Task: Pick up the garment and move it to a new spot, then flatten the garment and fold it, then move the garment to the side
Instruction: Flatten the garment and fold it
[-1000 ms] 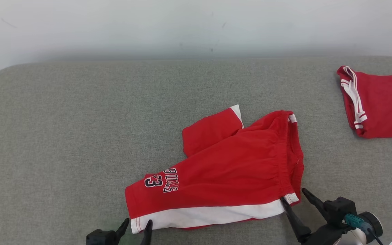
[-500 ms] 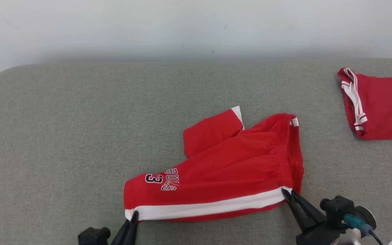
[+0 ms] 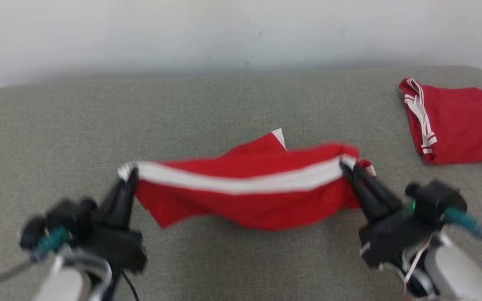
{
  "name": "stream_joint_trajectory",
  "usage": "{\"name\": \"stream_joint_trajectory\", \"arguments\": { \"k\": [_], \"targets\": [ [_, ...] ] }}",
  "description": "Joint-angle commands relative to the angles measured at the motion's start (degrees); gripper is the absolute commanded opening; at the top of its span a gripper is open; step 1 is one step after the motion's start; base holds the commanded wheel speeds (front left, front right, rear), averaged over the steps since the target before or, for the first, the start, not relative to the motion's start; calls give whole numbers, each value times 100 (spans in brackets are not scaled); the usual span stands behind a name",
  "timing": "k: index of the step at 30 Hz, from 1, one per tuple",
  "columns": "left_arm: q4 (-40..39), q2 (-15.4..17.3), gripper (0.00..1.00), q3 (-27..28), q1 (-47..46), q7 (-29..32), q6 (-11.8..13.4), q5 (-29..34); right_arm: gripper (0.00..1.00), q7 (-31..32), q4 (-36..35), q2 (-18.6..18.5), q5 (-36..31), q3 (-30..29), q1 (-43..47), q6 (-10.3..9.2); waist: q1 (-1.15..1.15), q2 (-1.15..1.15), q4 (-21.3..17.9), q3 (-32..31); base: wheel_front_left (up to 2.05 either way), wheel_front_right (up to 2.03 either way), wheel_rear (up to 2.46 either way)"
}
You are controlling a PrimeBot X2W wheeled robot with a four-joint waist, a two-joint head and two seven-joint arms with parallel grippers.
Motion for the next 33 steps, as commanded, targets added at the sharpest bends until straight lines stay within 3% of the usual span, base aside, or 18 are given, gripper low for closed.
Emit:
{"name": "stream_joint_trajectory", "arguments": {
  "k": [1,6,11,19,26,33],
  "targets": [
    [-79,103,0,65,-363,96,-56,20,0,59,-37,-16,158,-21,-291,-14,0,0,-105,175,0,0,0],
    [18,533,0,204,-2167,762,-368,-87,0,375,321,-63,644,-4,-2014,-13,0,0,-309,799,0,0,0],
    [535,863,0,172,-4195,1306,-543,-167,0,789,1119,221,1337,-17,-4075,-14,0,0,-505,1558,0,0,0],
    [1722,849,0,-196,-6981,1435,-584,-229,0,1052,2468,558,1793,35,-6863,-13,0,0,-590,2429,0,0,0],
    [2815,731,0,-624,-8590,1095,-581,-270,0,895,3455,578,1766,354,-8289,-14,0,0,-519,2908,0,0,0],
    [3456,663,0,-1031,-9066,628,-582,-575,0,569,3836,525,2001,705,-8615,-13,0,0,-425,3060,0,0,0]
  ]
}}
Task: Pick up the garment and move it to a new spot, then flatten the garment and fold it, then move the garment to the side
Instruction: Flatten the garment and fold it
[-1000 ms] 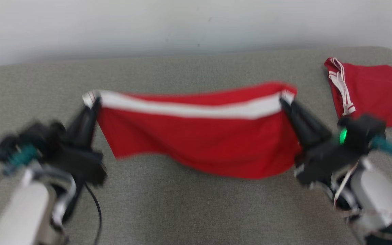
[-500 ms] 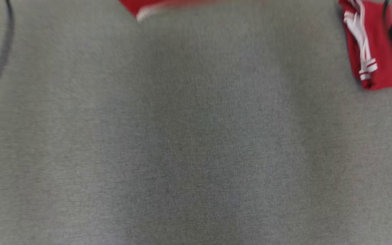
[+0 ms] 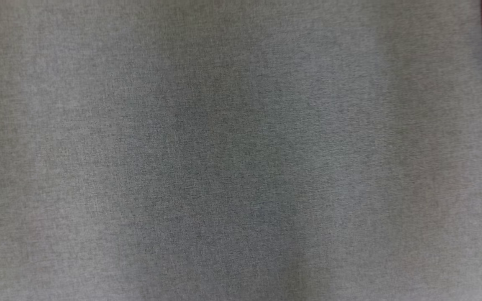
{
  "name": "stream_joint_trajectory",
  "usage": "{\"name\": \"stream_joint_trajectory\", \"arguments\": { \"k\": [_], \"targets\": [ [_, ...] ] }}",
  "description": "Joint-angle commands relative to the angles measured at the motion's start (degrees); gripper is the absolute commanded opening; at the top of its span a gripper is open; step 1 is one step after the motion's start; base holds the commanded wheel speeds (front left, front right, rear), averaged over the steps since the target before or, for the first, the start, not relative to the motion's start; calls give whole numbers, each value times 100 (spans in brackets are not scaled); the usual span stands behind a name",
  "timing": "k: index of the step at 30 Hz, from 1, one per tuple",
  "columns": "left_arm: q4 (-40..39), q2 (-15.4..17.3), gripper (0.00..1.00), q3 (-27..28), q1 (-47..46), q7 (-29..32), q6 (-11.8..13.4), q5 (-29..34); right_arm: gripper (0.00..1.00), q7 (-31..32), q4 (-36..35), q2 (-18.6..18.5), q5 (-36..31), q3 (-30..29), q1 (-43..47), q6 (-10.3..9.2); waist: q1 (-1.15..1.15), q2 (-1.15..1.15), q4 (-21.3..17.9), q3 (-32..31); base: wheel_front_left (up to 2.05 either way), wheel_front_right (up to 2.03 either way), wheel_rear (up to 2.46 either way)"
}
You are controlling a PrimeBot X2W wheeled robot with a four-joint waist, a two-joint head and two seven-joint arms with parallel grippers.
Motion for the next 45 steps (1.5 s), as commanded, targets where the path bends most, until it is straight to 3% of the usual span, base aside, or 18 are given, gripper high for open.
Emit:
{"name": "stream_joint_trajectory", "arguments": {
  "k": [1,8,14,27,32,35,45],
  "targets": [
    [99,1,0,-79,-38,-121,16,-101,0,-63,46,-32,94,111,8,-14,-2,-2,56,127,0,0,0],
    [123,87,0,-425,555,-745,15,-632,0,-338,17,-292,534,674,481,-14,-2,-2,113,-85,0,0,0],
    [-511,241,0,-436,1946,-1248,52,-967,0,-658,-651,-738,1021,1290,1609,-13,-2,-2,151,-550,0,0,0],
    [-3370,658,0,-155,6747,-1570,1365,-1875,0,-1507,-2333,-1977,1837,1690,5404,-14,-2,-2,422,-1581,0,0,0],
    [-3975,639,0,34,8187,-1645,1677,-2033,0,-1598,-2785,-2195,1904,1573,6606,-14,-2,-2,443,-1820,0,0,0],
    [-4144,533,0,250,9101,-1666,1739,-2007,0,-1648,-2990,-2235,1797,1378,7420,-16,-2,-2,433,-2010,0,0,0],
    [-4028,5,0,775,10595,-1671,1473,-1453,0,-1633,-3163,-1992,1529,892,9130,-19,-2,-2,397,-2572,0,0,0]
  ]
}}
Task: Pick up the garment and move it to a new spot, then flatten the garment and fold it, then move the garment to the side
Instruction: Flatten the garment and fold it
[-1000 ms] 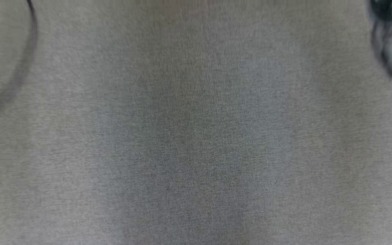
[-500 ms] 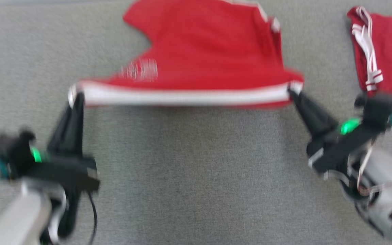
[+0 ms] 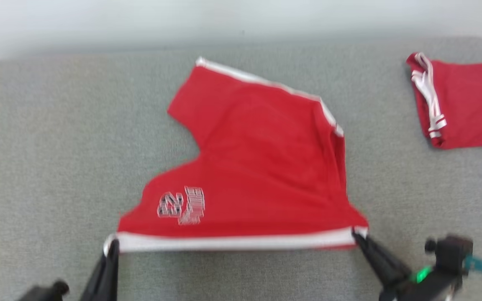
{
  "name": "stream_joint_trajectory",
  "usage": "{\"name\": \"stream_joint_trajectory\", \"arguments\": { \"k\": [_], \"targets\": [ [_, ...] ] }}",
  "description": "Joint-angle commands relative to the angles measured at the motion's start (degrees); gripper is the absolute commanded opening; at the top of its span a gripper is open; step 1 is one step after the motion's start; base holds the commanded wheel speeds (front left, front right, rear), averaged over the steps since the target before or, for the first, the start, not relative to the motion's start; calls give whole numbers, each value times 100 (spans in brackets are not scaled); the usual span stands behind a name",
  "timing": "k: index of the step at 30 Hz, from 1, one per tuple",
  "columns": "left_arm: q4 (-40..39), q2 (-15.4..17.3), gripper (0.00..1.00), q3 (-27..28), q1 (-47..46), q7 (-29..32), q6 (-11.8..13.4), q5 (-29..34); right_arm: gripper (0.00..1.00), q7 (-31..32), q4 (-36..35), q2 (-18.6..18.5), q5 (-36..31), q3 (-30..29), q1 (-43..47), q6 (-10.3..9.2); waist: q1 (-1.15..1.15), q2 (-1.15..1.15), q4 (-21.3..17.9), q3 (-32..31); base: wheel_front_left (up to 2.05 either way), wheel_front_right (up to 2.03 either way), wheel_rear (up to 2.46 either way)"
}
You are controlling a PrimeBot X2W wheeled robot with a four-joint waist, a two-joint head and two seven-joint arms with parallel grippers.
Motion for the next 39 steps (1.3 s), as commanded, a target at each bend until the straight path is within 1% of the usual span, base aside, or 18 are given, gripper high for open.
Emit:
{"name": "stream_joint_trajectory", "arguments": {
  "k": [1,6,9,14,18,22,24,28,30,31,33,35,37,38,39],
  "targets": [
    [77,-2,0,146,148,-49,7,100,0,10,40,-26,-22,-129,193,-27,1,1,-4,-228,0,0,0],
    [244,-238,0,425,610,-49,-134,278,0,232,-253,212,-217,-389,1045,-27,1,1,5,-412,0,0,0],
    [249,-282,0,677,807,-49,-192,385,0,450,-507,371,-330,-537,1479,-28,1,1,2,-455,0,0,0],
    [121,-277,0,998,958,-50,-249,527,0,773,-984,610,-597,-856,1824,-28,1,1,-105,-377,0,0,0],
    [-12,-140,0,1047,742,-33,-294,712,0,939,-1322,836,-749,-1061,1814,-28,1,1,-234,-275,0,0,0],
    [-159,159,0,982,131,230,-412,891,0,986,-1553,1051,-814,-1265,1588,-27,1,1,-401,-48,0,0,0],
    [-193,335,0,906,-321,488,-518,1003,0,982,-1604,1156,-860,-1343,1448,-26,1,1,-494,92,0,0,0],
    [-39,729,0,786,-1324,1024,-796,1171,0,922,-1590,1362,-874,-1367,1033,-24,1,1,-776,439,0,0,0],
    [98,821,0,710,-1835,1281,-936,1172,0,847,-1506,1472,-893,-1375,779,-22,1,1,-929,607,0,0,0],
    [189,921,0,662,-2058,1430,-996,1220,0,810,-1455,1531,-886,-1370,644,-22,1,1,-1025,694,0,0,0],
    [351,940,0,652,-2511,1636,-1091,1099,0,727,-1320,1618,-907,-1364,356,-22,1,1,-1187,852,0,0,0],
    [547,1102,0,545,-2930,1847,-1178,1242,0,652,-1174,1706,-876,-1363,119,-22,1,1,-1318,991,0,0,0],
    [796,1068,0,456,-3333,2035,-1252,1143,0,549,-1036,1766,-884,-1378,-98,-22,1,1,-1416,1117,0,0,0],
    [796,1068,0,456,-3333,2035,-1252,1143,0,549,-1036,1766,-884,-1378,-98,-22,1,1,-1416,1117,0,0,0],
    [927,1124,0,377,-3503,2140,-1284,1183,0,526,-951,1781,-901,-1352,-190,-22,1,1,-1473,1177,0,0,0]
  ]
}}
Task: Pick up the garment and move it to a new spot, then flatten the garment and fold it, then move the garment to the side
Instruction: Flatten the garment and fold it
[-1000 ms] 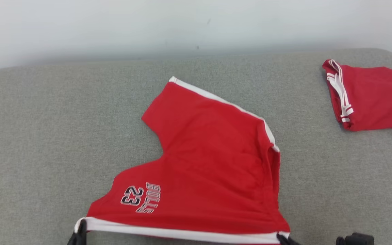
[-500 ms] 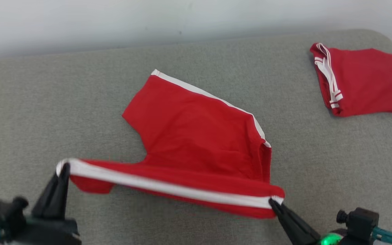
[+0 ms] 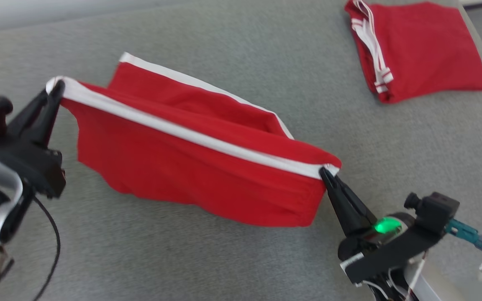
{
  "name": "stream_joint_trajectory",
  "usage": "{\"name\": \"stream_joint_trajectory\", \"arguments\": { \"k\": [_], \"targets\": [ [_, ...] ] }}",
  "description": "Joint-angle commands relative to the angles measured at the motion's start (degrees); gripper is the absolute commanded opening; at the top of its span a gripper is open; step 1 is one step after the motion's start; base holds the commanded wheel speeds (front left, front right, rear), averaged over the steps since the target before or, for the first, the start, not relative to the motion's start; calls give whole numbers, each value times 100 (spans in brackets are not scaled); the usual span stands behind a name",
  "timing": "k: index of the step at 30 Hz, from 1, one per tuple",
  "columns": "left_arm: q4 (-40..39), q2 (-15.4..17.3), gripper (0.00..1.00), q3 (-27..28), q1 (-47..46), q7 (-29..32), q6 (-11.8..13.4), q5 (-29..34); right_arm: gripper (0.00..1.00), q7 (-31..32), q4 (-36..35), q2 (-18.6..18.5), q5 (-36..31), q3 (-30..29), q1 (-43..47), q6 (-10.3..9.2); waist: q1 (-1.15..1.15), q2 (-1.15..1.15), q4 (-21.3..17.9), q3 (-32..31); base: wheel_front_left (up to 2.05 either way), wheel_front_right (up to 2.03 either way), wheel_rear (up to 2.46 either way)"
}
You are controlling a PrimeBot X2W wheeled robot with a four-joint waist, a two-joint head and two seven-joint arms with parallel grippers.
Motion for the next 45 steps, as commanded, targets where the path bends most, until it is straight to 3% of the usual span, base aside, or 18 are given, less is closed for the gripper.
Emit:
{"name": "stream_joint_trajectory", "arguments": {
  "k": [1,12,22,23,24,25,34,40,45],
  "targets": [
    [184,126,0,-37,-243,77,-7,61,0,-76,133,22,-44,-10,-119,-18,-2,-1,-458,457,0,0,0],
    [1538,291,0,-875,-1687,445,-115,404,0,-359,1029,452,-190,305,-1189,-18,-2,-1,-782,758,0,0,0],
    [2390,113,0,-1569,-2380,-48,-129,283,0,-534,1394,627,-355,567,-1655,-17,-2,-1,-742,783,0,0,0],
    [2449,85,0,-1632,-2416,-134,-129,284,14,-567,1416,620,-398,538,-1662,-17,-2,-1,-730,766,0,0,0],
    [2534,49,60,-1659,-2465,-233,-129,291,84,-583,1431,607,-422,545,-1656,-17,-2,-1,-714,745,0,0,0],
    [2617,1,100,-1694,-2493,-333,-129,288,100,-589,1439,597,-437,536,-1627,-17,-2,-1,-695,709,0,0,0],
    [3092,-189,100,-1688,-2213,-1373,-91,140,100,-721,948,332,-971,-52,-1197,-15,-2,-1,-575,75,0,0,0],
    [2931,-153,100,-1552,-1899,-1799,123,59,100,-725,304,657,-1577,-838,-829,-15,-2,-1,-517,-179,0,0,0],
    [2735,-100,100,-1524,-1635,-1813,220,-38,100,-726,-9,850,-2098,-1099,-537,-15,-2,-1,-478,-254,0,0,0]
  ]
}}
